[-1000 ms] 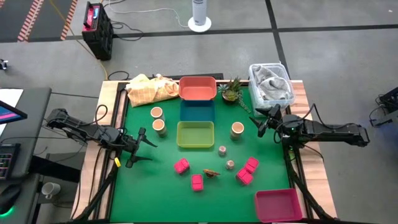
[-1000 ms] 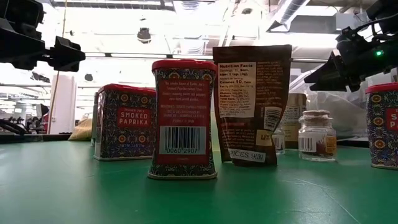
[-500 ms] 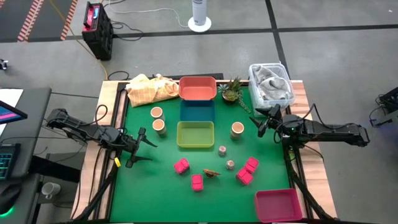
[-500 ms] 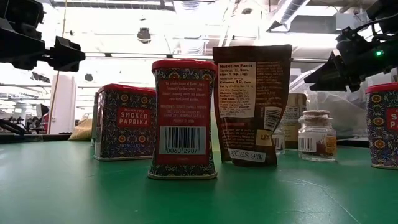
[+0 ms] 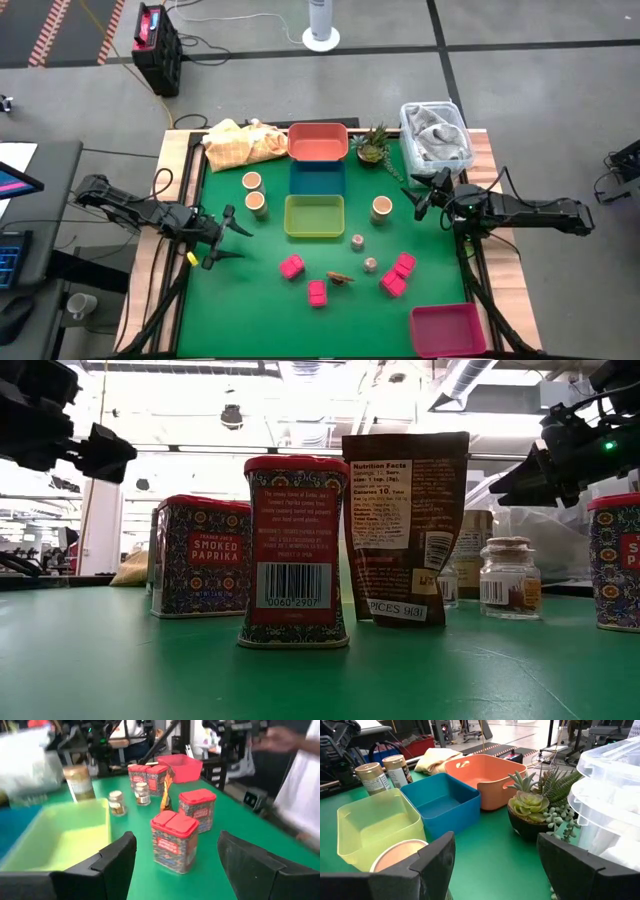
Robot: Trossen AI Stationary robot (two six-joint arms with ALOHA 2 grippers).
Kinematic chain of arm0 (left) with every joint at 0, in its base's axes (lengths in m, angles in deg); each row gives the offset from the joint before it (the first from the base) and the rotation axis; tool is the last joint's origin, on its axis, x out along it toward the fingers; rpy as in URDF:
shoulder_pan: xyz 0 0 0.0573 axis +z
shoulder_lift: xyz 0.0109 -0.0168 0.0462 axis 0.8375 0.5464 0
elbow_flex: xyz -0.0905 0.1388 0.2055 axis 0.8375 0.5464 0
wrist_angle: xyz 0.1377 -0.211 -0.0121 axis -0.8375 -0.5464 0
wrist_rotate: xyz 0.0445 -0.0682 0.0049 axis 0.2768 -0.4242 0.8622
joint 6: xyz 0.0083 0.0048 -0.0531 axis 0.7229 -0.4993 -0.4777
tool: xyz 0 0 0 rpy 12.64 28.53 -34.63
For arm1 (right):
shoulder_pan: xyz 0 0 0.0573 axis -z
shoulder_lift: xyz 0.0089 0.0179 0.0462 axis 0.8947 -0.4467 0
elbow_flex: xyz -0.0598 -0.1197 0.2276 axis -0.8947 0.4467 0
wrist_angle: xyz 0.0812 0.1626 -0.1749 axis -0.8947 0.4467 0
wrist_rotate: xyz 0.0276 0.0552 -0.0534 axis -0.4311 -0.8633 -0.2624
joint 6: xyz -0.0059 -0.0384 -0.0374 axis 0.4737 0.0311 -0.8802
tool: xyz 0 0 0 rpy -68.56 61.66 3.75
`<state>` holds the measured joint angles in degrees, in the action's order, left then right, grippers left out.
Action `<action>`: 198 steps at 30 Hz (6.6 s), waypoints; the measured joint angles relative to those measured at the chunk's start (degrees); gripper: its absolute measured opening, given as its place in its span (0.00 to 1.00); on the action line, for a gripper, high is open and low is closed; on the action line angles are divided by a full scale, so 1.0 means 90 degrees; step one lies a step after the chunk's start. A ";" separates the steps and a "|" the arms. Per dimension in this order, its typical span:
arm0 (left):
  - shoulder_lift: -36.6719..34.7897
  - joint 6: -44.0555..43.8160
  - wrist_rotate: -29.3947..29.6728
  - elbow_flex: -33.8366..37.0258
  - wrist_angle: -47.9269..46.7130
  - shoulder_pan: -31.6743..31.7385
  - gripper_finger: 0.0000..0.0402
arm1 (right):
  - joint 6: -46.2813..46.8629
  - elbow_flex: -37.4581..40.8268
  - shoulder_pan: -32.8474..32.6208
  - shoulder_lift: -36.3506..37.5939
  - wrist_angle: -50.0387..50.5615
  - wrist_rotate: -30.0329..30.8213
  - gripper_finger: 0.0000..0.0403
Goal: Sort spices by type
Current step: Put the gold seasoning bottle into the pink bin
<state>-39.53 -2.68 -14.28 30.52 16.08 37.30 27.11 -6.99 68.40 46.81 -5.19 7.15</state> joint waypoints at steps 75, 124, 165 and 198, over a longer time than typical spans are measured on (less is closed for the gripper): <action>0.1089 -0.0633 0.2700 -0.1413 0.0655 0.0338 0.66 | -0.1643 -0.4994 0.0390 -0.7082 0.3626 -0.2956 0.96; 0.1086 -0.1319 0.2633 -0.2123 -0.0843 0.0334 0.66 | 0.3391 -0.5091 -0.0145 -0.8383 0.4235 -0.1385 0.95; 0.1086 -0.1194 0.2256 -0.2116 -0.1028 0.0334 0.66 | 0.1834 -0.4912 -0.0227 -0.8611 0.4321 -0.2433 0.72; 0.5004 -0.1367 0.1493 -0.2915 0.1891 0.1772 0.66 | -0.3541 -0.7499 -0.1176 -0.8609 0.3652 0.1515 0.71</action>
<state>5.51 -14.98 -0.85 4.28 33.10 53.25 -4.76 -74.48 57.81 -30.67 27.67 20.79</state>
